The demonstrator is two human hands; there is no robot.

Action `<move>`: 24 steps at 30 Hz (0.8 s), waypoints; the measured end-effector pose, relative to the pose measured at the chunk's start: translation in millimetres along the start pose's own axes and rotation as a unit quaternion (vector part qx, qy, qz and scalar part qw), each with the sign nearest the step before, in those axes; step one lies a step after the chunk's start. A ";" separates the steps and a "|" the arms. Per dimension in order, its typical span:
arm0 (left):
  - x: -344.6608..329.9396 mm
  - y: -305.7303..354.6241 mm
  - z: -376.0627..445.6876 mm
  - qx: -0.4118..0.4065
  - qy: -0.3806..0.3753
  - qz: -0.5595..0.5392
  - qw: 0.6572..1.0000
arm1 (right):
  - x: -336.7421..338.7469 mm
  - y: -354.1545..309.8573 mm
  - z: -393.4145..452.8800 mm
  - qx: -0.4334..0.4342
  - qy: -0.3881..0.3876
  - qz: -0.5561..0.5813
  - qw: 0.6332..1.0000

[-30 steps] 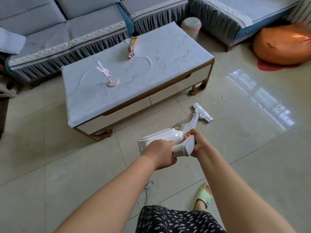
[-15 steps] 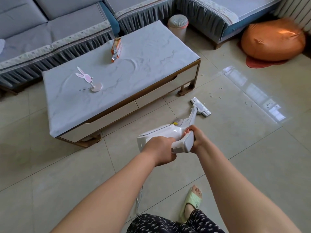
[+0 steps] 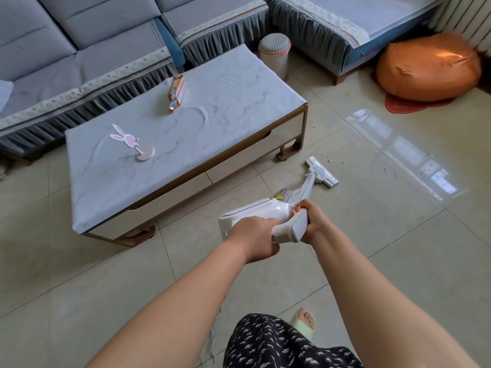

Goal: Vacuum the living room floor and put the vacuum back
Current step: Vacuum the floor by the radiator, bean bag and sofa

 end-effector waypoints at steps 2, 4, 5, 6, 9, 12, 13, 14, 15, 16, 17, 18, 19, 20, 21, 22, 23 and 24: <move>-1.2 2.5 6.5 -0.001 -0.004 0.001 1.000 | 1.6 -6.8 2.5 0.000 -0.012 -0.002 1.000; -2.3 3.3 11.9 -0.003 -0.006 0.002 1.000 | 1.7 -11.8 4.8 0.000 -0.022 -0.001 1.000; -2.0 3.4 16.0 -0.005 -0.008 0.001 1.000 | 1.6 -14.9 6.6 -0.001 -0.023 0.002 1.000; -1.2 2.9 20.2 -0.005 -0.009 -0.001 1.000 | 0.8 -18.2 8.5 -0.001 -0.023 0.005 1.000; 4.3 0.0 32.8 -0.015 -0.007 0.000 1.000 | -4.3 -27.9 13.3 0.002 -0.023 0.014 1.000; 11.0 -5.9 46.4 -0.026 -0.006 0.001 1.000 | -12.4 -38.0 18.7 0.003 -0.018 0.015 1.000; 13.1 -9.2 51.5 -0.029 -0.009 -0.001 1.000 | -15.5 -41.4 21.3 0.004 -0.014 0.014 1.000; 15.3 -12.1 55.4 -0.029 -0.011 -0.004 0.999 | -18.7 -44.1 23.4 0.005 -0.011 0.014 1.000; 18.2 -15.4 60.0 -0.030 -0.013 -0.009 0.999 | -22.8 -47.5 25.8 0.006 -0.008 0.013 1.000; 20.6 -18.6 64.3 -0.031 -0.014 -0.014 0.999 | -26.9 -50.4 27.9 0.007 -0.005 0.012 1.000; 23.2 -22.4 69.1 -0.031 -0.016 -0.017 0.999 | -31.3 -53.6 30.5 0.006 -0.002 0.013 1.000; 25.4 -26.6 73.8 -0.033 -0.017 -0.019 0.999 | -35.7 -56.4 33.0 0.004 -0.001 0.014 1.000; 27.9 -30.8 78.6 -0.035 -0.019 -0.020 0.999 | -40.0 -58.9 36.5 0.004 0.000 0.012 1.000; 30.1 -35.0 82.3 -0.036 -0.022 -0.022 0.999 | -43.6 -60.7 39.2 0.003 0.001 0.013 1.000; 32.8 -40.0 87.5 -0.039 -0.024 -0.024 0.999 | -48.2 -63.3 42.6 0.003 0.003 0.015 1.000; 36.9 -45.5 93.8 -0.044 -0.024 -0.024 0.998 | -54.3 -66.3 46.5 0.003 0.005 0.019 1.000; 38.9 -45.5 94.3 -0.047 -0.025 -0.022 0.998 | -55.1 -67.3 46.6 0.002 0.008 0.022 1.000; 43.3 -51.6 100.3 -0.050 -0.025 -0.023 0.998 | -61.9 -70.2 49.8 0.002 0.009 0.024 1.000</move>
Point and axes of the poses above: each hand's wrist, its own z-axis towards the middle knuckle, its own x-axis out of the back of the hand, y = z × x, the point moved 4 cm from there along z, towards the middle knuckle, and after that the axes turned 6 degrees about -z, right-handed, at the moved point
